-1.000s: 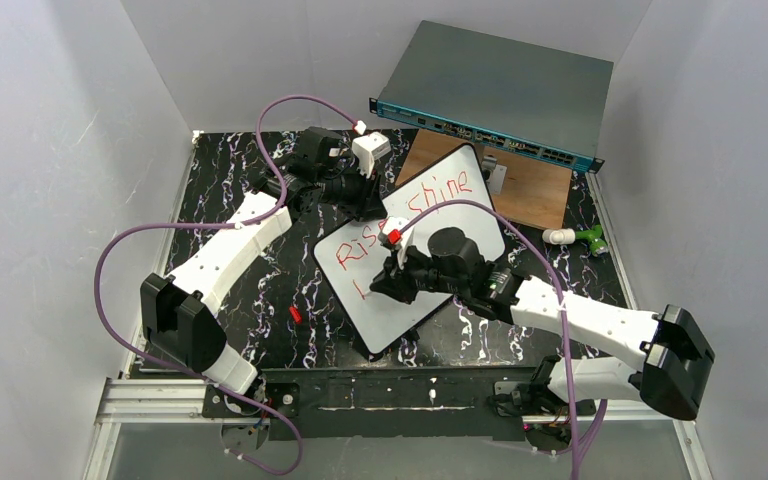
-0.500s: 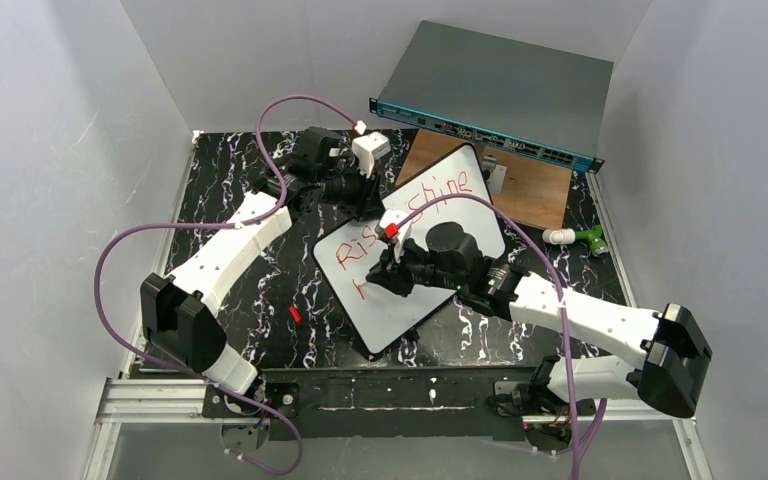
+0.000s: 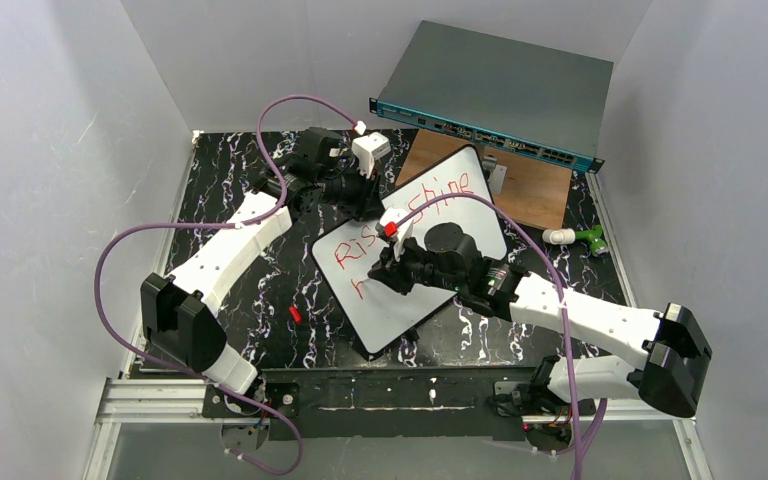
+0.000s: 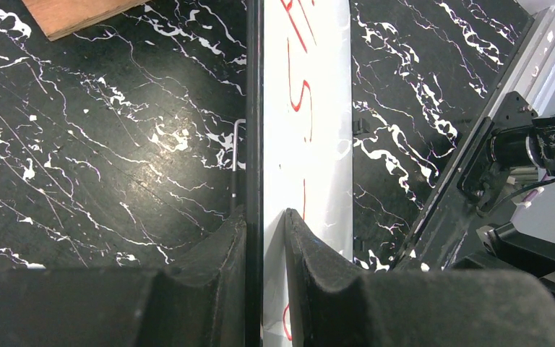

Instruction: Write a sentence on the whiteboard

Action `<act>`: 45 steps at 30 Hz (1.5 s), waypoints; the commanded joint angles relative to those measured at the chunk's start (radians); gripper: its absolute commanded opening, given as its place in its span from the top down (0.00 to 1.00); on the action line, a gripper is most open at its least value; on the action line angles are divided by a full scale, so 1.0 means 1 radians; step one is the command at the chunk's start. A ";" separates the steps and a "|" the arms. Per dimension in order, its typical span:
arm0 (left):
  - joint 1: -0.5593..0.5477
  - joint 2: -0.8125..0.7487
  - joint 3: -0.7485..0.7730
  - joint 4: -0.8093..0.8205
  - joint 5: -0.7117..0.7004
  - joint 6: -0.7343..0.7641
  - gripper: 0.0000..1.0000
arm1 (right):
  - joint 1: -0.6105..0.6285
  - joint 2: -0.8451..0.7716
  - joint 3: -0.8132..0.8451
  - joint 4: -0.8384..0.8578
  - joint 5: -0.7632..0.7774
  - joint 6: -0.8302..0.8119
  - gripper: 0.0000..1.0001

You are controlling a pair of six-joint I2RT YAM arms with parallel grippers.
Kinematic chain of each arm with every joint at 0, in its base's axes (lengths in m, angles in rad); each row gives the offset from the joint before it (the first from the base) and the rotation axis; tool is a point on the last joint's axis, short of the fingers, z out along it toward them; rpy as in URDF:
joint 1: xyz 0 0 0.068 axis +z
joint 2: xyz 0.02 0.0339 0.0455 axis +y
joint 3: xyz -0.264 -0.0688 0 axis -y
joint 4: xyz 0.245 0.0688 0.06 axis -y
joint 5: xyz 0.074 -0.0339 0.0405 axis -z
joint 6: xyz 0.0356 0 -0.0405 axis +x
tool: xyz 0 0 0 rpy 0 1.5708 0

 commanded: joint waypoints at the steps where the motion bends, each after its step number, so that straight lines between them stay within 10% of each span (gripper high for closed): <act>1: -0.016 -0.015 0.005 -0.044 0.011 0.048 1.00 | -0.010 -0.002 0.012 -0.019 0.124 -0.044 0.99; 45: -0.016 -0.010 0.016 -0.041 0.008 0.040 1.00 | 0.051 0.001 -0.027 -0.048 0.000 -0.081 0.99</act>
